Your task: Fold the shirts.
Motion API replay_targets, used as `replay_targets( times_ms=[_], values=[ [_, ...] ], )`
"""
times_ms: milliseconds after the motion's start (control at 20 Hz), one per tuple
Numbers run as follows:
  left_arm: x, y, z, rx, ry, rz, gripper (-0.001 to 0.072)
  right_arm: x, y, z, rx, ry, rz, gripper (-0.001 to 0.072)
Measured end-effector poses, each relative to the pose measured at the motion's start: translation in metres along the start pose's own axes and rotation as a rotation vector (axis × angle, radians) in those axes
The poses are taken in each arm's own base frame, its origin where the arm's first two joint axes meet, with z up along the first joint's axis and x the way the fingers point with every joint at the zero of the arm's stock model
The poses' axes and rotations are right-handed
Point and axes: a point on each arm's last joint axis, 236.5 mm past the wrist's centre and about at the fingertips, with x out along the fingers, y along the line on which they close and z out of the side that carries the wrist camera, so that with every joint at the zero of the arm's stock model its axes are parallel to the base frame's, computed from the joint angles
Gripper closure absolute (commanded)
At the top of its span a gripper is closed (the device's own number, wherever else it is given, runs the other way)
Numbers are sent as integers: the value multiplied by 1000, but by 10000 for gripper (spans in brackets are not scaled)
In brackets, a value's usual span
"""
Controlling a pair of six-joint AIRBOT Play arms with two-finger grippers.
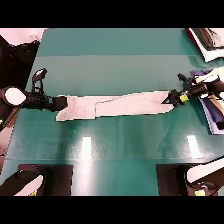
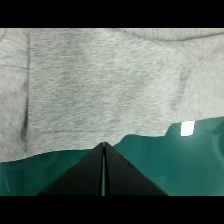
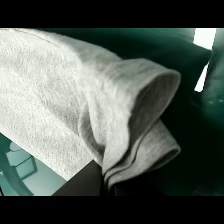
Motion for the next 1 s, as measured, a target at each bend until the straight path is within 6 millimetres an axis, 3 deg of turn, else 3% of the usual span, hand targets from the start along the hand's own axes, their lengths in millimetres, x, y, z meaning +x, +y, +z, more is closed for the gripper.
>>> replay_targets(
  times_ms=[150,250,400,700,850,1000],
  values=[
    [0,-19,4,-26,-19,-75,684,-13,12,5,-51,-42,-23,701],
    [4,-39,7,-12,-25,-121,684,-27,38,9,-98,-89,-7,702],
    [27,-82,7,55,10,-177,684,-52,96,18,-192,-186,50,703],
    [112,-169,2,194,147,-236,684,-84,239,13,-444,-271,139,703],
    [149,-192,-1,229,186,-244,683,-84,293,-1,-540,-266,170,702],
    [168,-200,0,243,193,-245,683,-77,328,-15,-608,-255,186,703]
  ],
)
